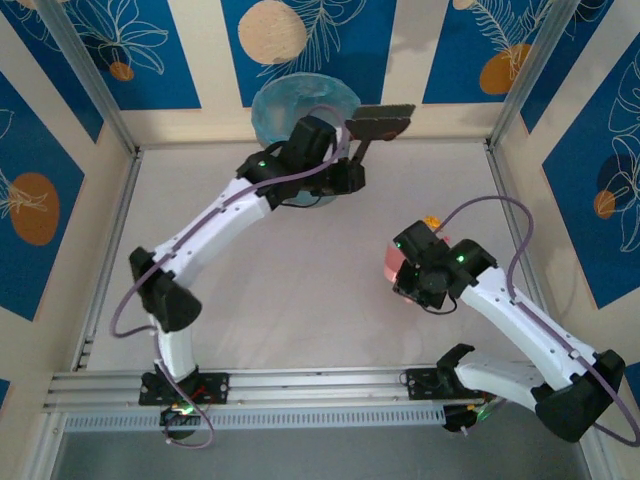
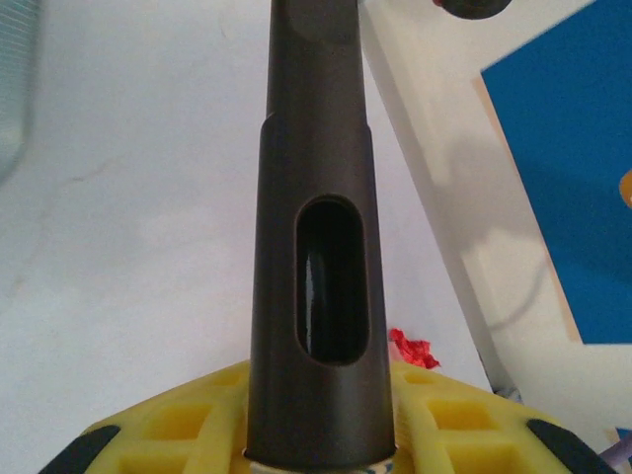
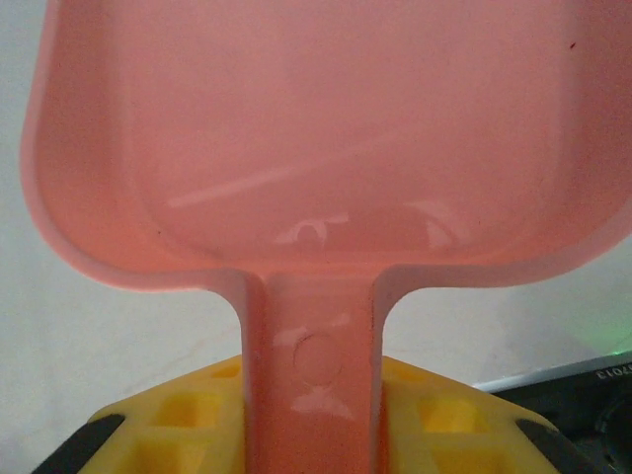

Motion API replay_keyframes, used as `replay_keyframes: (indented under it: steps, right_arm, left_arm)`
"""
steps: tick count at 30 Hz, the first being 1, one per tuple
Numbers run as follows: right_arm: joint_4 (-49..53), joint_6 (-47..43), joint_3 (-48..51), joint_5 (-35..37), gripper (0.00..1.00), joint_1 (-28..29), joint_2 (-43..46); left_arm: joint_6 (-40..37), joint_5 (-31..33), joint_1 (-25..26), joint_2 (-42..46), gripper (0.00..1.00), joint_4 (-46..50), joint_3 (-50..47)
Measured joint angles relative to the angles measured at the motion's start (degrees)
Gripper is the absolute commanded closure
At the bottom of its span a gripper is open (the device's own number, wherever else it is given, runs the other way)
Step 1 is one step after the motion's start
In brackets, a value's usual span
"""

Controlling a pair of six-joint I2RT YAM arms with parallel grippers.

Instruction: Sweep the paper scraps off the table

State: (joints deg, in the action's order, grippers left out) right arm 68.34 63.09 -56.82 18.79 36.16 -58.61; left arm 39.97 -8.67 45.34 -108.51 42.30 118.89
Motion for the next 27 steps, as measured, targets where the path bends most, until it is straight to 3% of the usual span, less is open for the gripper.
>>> replay_keyframes:
  steps: [13,27]
  right_arm:
    - [-3.45,-1.55,8.17,1.81,1.00,2.38,-0.09]
    - [-7.48,-7.02,12.96,1.81,1.00,2.82,-0.35]
  left_arm:
    - [0.26,-10.49,3.23,-21.35,1.00,5.84,15.50]
    - [0.31,-14.10,6.38,-34.84,1.00,4.96,23.47]
